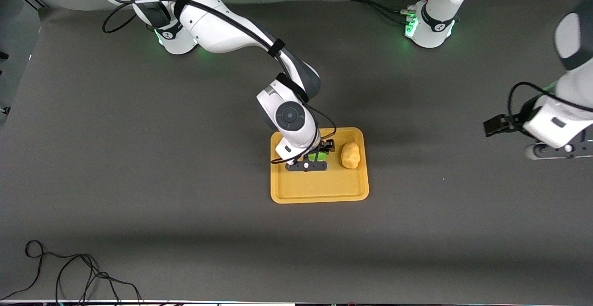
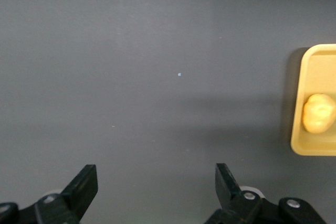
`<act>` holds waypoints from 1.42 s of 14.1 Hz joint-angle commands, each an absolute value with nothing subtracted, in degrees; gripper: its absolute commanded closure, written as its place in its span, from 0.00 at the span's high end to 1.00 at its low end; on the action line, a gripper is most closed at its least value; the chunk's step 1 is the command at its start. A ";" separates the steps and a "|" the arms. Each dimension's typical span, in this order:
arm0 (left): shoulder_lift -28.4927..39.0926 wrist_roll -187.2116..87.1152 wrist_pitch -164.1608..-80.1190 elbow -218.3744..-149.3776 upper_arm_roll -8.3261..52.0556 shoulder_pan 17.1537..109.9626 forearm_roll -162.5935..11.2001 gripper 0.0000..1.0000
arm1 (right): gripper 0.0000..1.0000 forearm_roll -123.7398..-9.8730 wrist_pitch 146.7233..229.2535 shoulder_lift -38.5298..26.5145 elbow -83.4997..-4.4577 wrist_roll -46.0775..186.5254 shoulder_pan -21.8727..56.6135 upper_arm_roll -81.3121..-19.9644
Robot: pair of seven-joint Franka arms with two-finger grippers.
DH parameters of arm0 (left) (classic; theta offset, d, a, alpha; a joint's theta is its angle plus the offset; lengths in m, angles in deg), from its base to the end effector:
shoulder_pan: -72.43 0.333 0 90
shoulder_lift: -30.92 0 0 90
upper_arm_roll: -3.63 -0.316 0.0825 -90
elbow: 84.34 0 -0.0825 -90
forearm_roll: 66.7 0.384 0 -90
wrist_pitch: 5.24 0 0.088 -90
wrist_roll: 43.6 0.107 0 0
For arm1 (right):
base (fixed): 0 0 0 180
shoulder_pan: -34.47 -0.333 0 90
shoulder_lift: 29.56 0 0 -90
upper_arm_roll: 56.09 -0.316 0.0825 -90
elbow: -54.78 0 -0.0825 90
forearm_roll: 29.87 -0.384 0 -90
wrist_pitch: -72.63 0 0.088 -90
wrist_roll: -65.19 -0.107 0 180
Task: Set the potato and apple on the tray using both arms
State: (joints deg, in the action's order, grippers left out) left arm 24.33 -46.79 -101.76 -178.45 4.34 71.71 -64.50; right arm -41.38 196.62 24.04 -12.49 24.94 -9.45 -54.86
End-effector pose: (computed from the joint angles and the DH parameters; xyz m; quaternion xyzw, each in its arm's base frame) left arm 0.5908 -0.0107 0.5342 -0.9991 -0.0125 0.0357 0.0197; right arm 0.5568 0.5310 0.2265 -0.9963 0.0280 0.0300 0.0751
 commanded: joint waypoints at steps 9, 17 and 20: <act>28.90 -38.95 -100.95 -180.93 4.33 74.36 -65.65 1.00 | 0.42 -39.01 198.31 27.92 -10.35 23.62 -8.95 -53.89; 29.34 -38.06 -103.06 -181.02 4.42 75.07 -65.56 1.00 | 0.67 -38.84 198.49 27.92 -10.52 23.71 -8.86 -53.89; 29.43 -37.97 -104.03 -181.63 4.33 75.24 -64.86 1.00 | 0.89 -38.40 198.49 27.83 -10.52 23.97 -8.86 -53.54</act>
State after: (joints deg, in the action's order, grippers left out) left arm 28.06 -38.97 -102.74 -179.91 4.15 74.80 -65.56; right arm -39.59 198.26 27.13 -11.87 24.94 -8.62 -54.00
